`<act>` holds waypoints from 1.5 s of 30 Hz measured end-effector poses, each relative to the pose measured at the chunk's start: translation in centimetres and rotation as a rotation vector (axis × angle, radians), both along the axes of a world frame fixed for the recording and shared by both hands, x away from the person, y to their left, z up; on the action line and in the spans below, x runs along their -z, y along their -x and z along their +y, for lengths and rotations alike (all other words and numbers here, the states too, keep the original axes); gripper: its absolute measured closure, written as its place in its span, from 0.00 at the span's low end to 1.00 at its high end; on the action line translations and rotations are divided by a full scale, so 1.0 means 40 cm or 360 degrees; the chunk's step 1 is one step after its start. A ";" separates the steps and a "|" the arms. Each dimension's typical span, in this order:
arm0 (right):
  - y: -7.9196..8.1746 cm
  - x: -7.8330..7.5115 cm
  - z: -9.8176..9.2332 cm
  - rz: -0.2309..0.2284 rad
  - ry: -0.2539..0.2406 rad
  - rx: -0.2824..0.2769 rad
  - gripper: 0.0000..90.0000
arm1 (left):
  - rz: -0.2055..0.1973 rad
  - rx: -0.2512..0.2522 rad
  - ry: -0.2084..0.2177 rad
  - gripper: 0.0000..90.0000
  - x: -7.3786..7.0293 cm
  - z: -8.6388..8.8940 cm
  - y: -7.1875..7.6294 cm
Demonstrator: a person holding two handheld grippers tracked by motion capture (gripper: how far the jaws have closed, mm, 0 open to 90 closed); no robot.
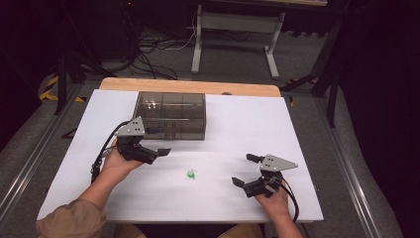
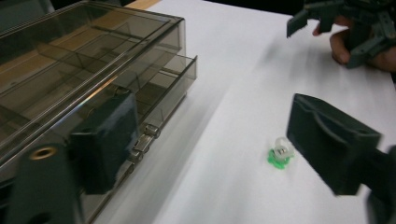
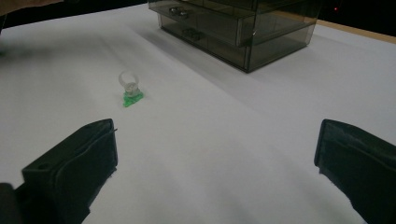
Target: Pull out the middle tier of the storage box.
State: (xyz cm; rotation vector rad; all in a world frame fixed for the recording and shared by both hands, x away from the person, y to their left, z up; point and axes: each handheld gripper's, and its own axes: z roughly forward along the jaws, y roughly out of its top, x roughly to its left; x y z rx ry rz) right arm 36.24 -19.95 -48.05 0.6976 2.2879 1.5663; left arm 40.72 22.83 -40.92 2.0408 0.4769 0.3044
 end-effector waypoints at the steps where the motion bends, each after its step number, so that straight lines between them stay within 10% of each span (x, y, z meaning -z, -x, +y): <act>1: 0.000 0.000 0.000 0.0001 -0.0001 -0.0001 0.00 | -0.0003 0.0002 -0.0009 0.26 -0.002 -0.001 -0.001; 45: 0.001 0.001 0.003 0.0001 0.0005 -0.0014 0.00 | -0.0105 0.0115 -0.0723 0.49 -0.033 -0.084 -0.080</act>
